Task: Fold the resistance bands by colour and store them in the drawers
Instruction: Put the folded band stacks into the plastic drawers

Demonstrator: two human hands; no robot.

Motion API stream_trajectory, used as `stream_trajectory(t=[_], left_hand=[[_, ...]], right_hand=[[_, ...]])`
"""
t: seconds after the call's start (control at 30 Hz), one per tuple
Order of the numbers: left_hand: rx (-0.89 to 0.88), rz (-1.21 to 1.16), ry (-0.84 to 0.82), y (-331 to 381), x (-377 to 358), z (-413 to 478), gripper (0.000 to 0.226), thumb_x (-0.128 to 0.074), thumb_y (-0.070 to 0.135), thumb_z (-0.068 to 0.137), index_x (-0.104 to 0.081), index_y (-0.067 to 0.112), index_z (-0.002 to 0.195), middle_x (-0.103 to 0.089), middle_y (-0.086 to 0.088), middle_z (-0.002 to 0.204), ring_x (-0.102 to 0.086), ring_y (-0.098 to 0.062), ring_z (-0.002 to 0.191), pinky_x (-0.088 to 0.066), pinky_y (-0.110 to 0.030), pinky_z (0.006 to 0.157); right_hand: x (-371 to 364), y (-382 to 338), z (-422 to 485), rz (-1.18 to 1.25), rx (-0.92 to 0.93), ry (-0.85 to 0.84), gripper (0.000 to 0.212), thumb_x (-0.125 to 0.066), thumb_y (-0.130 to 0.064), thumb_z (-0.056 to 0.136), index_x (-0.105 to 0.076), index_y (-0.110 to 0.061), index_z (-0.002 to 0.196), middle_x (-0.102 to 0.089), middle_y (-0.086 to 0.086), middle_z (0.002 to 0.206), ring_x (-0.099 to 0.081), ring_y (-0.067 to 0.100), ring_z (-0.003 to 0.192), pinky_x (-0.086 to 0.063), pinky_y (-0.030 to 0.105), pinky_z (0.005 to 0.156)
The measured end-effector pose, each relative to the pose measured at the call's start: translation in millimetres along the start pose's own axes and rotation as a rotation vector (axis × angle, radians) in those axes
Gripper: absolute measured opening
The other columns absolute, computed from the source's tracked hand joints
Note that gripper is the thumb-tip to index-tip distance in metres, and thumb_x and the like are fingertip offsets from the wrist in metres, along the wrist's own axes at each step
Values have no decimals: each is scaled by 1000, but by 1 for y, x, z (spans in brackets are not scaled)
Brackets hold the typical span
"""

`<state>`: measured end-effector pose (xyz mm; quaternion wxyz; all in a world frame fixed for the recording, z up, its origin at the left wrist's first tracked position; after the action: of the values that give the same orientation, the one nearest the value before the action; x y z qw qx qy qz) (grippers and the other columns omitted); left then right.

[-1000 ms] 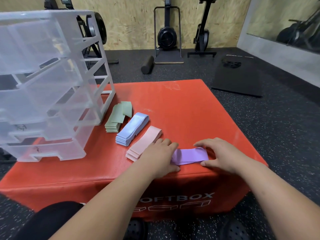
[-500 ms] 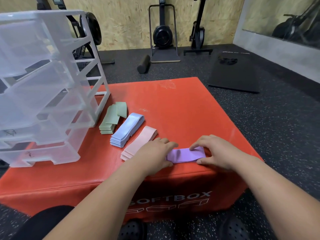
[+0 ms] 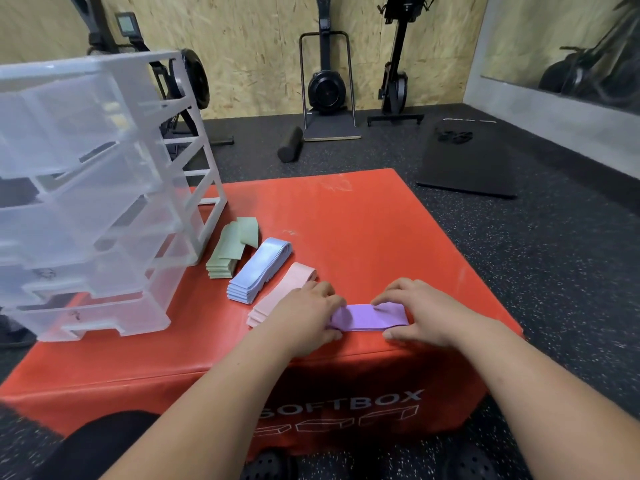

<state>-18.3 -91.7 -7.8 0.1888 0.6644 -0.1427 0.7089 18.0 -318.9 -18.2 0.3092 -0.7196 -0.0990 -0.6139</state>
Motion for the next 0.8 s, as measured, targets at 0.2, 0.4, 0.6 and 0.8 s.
stream_trajectory(t=[0.2, 0.4, 0.6, 0.8], left_hand=[[73, -46, 88, -6, 27, -45, 66, -71, 56, 90, -54, 29, 147, -51, -1, 146, -45, -25, 135, -42, -40, 110], [233, -194, 131, -29, 42, -123, 65, -68, 57, 93, -51, 31, 150, -47, 3, 148, -43, -22, 138, -40, -38, 115], [361, -191, 155, -53, 59, -170, 64, -67, 59, 93, -51, 32, 148, -49, 3, 146, -44, -24, 135, -42, -42, 113], [424, -176, 182, -98, 82, -154, 64, -67, 57, 94, -49, 31, 150, -48, 2, 147, -45, -25, 134, -45, -44, 111]], right_hand=[[11, -33, -11, -83, -90, 103, 58, -70, -59, 90, -55, -43, 144, -48, -8, 145, -44, 21, 130, -38, 33, 113], [8, -98, -13, -50, -117, 174, 53, -69, -52, 94, -56, -39, 143, -51, -5, 143, -44, 22, 131, -38, 32, 112], [0, -164, 11, -42, -23, 121, 54, -67, -58, 91, -57, -40, 141, -53, -6, 143, -47, 22, 130, -37, 34, 113], [22, -189, 70, -49, -19, 132, 50, -66, -57, 93, -58, -39, 139, -58, -5, 139, -52, 24, 127, -40, 37, 109]])
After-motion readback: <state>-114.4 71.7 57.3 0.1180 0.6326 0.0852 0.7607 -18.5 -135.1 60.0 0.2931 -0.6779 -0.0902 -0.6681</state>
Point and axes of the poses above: each hand's wrist, its own z-axis towards the middle knuckle, its own x-axis out of the back of the hand, y = z × x, the point moved 5 cm from there along z, towards the middle knuckle
